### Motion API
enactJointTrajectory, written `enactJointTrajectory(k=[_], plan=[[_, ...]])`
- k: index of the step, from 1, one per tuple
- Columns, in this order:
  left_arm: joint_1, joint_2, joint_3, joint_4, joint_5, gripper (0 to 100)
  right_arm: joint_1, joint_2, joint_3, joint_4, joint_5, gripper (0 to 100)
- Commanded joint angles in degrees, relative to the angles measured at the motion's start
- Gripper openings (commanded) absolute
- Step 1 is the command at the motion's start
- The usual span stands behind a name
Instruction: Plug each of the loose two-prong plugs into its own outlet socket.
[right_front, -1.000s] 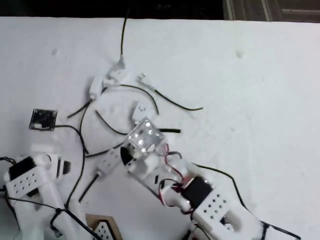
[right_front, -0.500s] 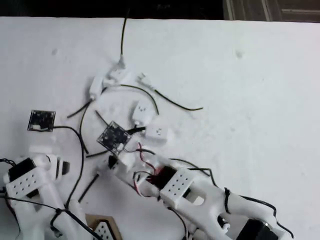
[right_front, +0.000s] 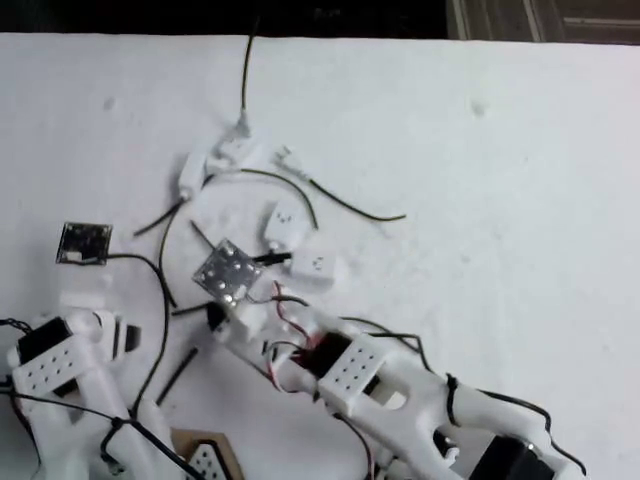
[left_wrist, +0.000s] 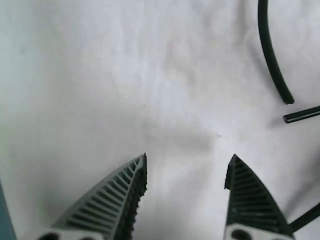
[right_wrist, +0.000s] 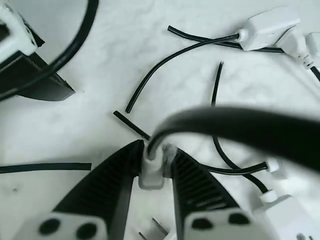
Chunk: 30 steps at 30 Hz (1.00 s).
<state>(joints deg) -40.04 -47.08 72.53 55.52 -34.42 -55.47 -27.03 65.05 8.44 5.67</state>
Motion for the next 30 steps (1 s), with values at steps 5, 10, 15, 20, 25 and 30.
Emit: enactJointTrajectory(k=[5, 10, 15, 20, 25, 30], plan=[[-0.48, -1.36, -0.18, -0.7, 0.0, 26, 0.66, 7.43, -2.81, -7.43, -0.62, 1.7], [-0.48, -1.36, -0.09, -0.7, 0.0, 26, 0.84, 9.01, -2.9, -8.66, -0.53, 1.7], [-0.48, -1.36, -0.09, -0.7, 0.0, 26, 1.54, 9.1, -2.64, -8.57, -0.53, 1.7], [-0.48, -1.36, -0.09, -0.7, 0.0, 26, 3.38, 9.36, -2.55, -7.6, -0.44, 1.7], [-0.48, -1.36, -0.09, -0.7, 0.0, 26, 3.03, 9.01, -2.55, -4.26, -0.44, 1.7], [-0.48, -1.36, -0.09, -0.7, 0.0, 26, 1.45, 9.01, -2.55, -3.21, -0.53, 1.7]])
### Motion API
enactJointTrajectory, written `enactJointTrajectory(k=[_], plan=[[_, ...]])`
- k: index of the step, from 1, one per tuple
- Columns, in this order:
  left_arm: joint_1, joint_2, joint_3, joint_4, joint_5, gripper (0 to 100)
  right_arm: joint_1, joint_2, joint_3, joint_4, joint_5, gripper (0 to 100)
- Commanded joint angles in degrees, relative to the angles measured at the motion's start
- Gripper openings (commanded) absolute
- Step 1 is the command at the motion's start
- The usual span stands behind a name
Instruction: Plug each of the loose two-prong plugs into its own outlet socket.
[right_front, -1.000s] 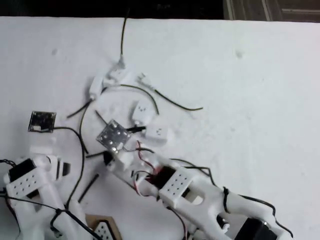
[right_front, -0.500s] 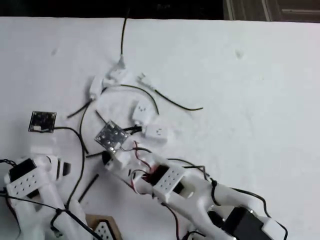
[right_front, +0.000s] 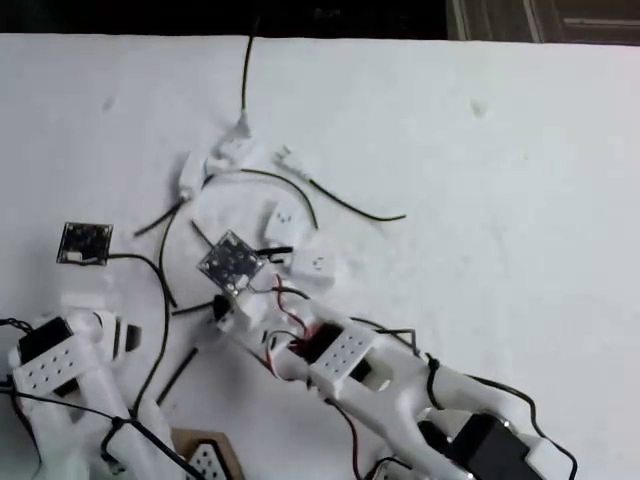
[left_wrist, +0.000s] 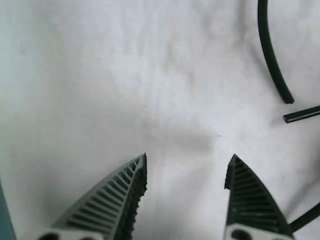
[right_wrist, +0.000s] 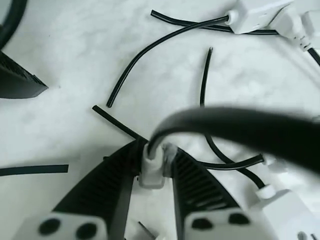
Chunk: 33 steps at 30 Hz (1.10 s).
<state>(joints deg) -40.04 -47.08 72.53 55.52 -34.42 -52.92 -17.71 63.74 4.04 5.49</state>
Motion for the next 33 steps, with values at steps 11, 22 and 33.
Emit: enactJointTrajectory(k=[11, 22, 33], plan=[[-0.48, -1.36, -0.09, -0.7, 0.0, 26, -1.89, 0.22, -1.23, 0.84, -0.35, 1.7], [-0.48, -1.36, 0.0, -0.7, 0.0, 26, -1.98, 0.22, -0.53, 7.96, 0.09, 1.7], [-0.48, -1.36, 0.0, -0.7, 0.0, 26, -2.07, 0.31, -5.1, 23.6, 0.18, 1.7]])
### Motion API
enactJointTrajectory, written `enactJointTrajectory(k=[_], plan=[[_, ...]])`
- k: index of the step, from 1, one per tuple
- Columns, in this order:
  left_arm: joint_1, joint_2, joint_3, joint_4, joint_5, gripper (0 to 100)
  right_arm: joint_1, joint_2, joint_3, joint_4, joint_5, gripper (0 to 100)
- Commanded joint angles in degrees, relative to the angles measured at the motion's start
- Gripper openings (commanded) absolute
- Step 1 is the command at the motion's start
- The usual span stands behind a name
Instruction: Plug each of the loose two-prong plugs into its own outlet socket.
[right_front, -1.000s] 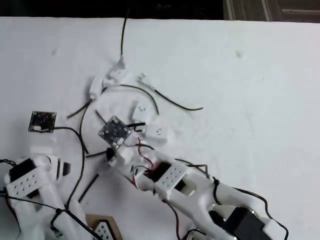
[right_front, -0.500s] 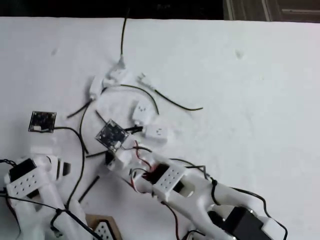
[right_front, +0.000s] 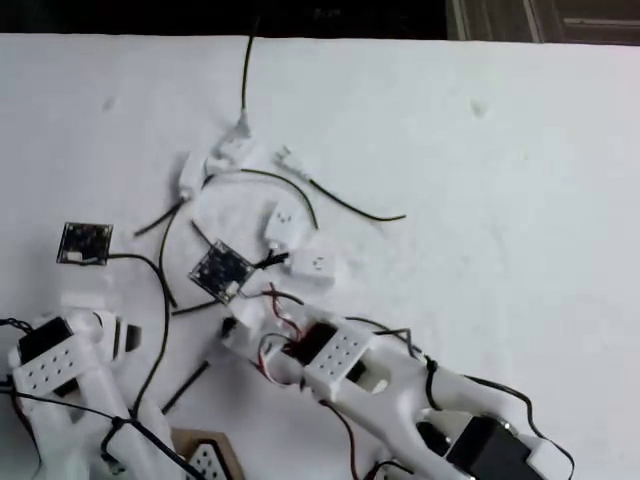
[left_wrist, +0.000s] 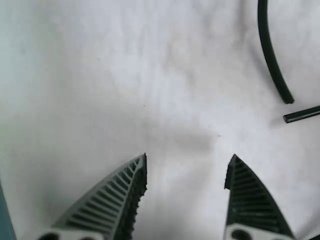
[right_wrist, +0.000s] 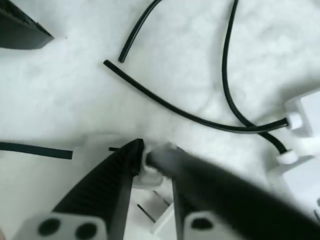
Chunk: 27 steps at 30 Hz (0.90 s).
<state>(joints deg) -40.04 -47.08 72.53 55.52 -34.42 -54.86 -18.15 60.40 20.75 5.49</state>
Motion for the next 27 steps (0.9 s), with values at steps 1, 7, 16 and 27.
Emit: enactJointTrajectory(k=[1, 7, 16, 27], plan=[[-0.48, -1.36, 0.0, -0.7, 0.0, 26, -0.13, 0.75, -2.64, 9.01, 0.18, 1.7], [-0.48, -1.36, 0.0, -0.7, 0.0, 26, -0.13, 0.75, -3.69, 13.76, 0.26, 1.7], [-0.48, -1.36, 0.0, -0.7, 0.0, 26, -0.22, 5.93, -4.04, 17.1, 5.1, 4.6], [-0.48, -1.36, 0.0, -0.7, 0.0, 26, -0.22, -5.58, -8.7, 27.65, 1.14, 14.2]])
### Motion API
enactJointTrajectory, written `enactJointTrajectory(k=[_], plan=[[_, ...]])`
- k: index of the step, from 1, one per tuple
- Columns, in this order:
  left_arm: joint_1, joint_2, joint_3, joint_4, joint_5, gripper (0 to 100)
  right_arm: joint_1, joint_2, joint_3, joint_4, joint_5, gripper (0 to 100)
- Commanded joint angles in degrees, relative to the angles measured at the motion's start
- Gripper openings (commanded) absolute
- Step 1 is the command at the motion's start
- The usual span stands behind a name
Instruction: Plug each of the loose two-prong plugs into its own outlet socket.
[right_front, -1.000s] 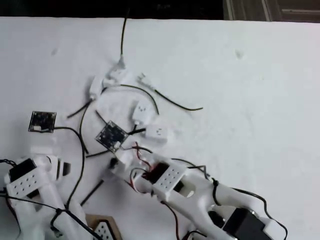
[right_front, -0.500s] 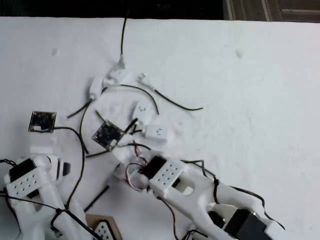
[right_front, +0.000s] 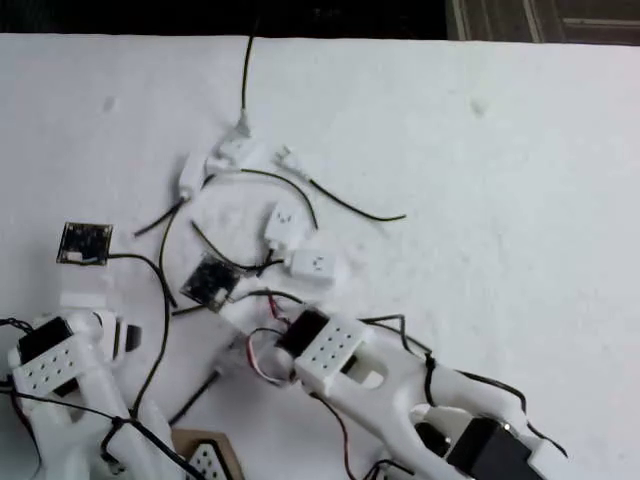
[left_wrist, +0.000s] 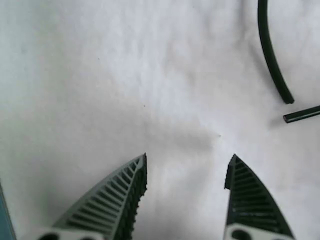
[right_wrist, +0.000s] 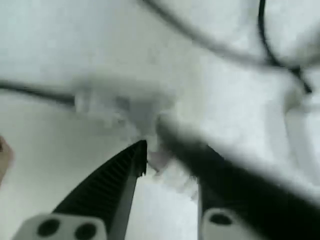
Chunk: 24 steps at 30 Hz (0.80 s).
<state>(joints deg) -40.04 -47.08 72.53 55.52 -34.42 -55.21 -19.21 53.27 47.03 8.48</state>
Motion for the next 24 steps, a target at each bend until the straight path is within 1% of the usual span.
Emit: enactJointTrajectory(k=[1, 8, 16, 17, 20, 21, 22, 24], plan=[[-0.48, -1.36, 0.0, -0.7, 0.0, 26, 0.13, -5.67, -1.58, 1.36, -2.29, 14.2], [-0.48, -1.36, 0.0, -0.7, 0.0, 26, 0.13, -10.42, -1.76, -0.66, -2.55, 14.2], [-0.48, -1.36, 0.0, -0.7, 0.0, 26, -1.1, -6.55, -1.49, -4.88, -2.55, 13.7], [-0.48, -1.36, 0.0, -0.7, 0.0, 26, -1.27, -5.49, -1.49, -4.97, -2.55, 12.3], [-0.48, -1.36, 0.0, -0.7, 0.0, 26, -1.63, -2.77, -1.67, -5.49, -2.11, 2.7], [-0.48, -1.36, 0.0, -0.7, 0.0, 26, -1.63, -2.33, -1.49, -6.11, -2.11, 0.9], [-0.48, -1.36, 0.0, -0.7, 0.0, 26, -1.63, -1.71, -1.32, -6.02, -2.11, 2.2], [-0.48, -1.36, 0.0, -0.7, 0.0, 26, -1.63, -0.48, -1.23, -5.41, -2.02, 1.5]])
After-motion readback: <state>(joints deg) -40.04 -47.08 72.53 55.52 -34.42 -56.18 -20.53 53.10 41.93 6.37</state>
